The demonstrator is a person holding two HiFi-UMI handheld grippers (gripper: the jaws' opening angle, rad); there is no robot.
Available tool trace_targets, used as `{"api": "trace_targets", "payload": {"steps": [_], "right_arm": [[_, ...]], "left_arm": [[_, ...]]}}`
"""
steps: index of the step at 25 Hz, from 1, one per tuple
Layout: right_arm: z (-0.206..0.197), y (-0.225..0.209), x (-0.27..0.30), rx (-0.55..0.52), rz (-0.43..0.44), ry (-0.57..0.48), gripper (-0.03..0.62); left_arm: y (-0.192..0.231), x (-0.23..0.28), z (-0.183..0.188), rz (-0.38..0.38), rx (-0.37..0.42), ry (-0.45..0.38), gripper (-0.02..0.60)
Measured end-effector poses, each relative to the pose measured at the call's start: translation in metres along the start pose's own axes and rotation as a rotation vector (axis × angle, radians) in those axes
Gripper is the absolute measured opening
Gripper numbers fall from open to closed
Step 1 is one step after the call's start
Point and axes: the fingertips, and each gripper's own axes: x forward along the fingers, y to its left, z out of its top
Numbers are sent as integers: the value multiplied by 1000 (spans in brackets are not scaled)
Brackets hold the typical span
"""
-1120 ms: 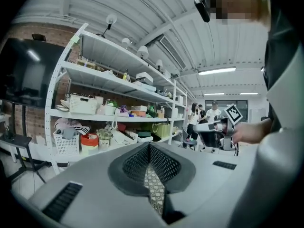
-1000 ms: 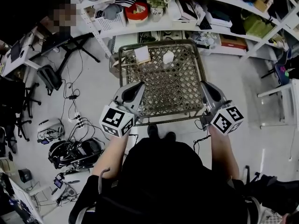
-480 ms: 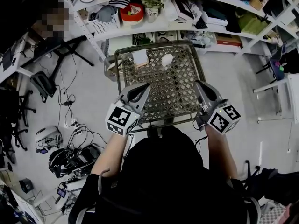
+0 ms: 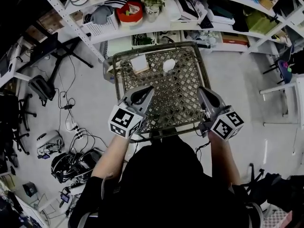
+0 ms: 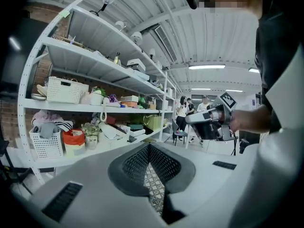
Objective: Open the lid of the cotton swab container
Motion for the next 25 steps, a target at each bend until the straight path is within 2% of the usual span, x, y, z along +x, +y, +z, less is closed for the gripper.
{"api": "trace_targets", "payload": {"steps": [5,15,16,17,18,25], "right_arm": [[-6,-28,24,23,-1,34,11],[-27,-74,64,48,21,132,11],[-31,-79,68,53,22,142,11],[-35,-83,71,58,22,151,11],[-39,-88,75,62,22,161,11],[-68,-100,101,79,50,230,11]], "left_arm": [[8,36,-14,-69,9,42,5],[62,110,-61,32,-30,77,6],[67,116,-68,37,-36,79,20],[71,123,-75,42,-41,81,69],[75,130,-82,44,-45,83,91],[95,167,-137,46,-44,139,154]]}}
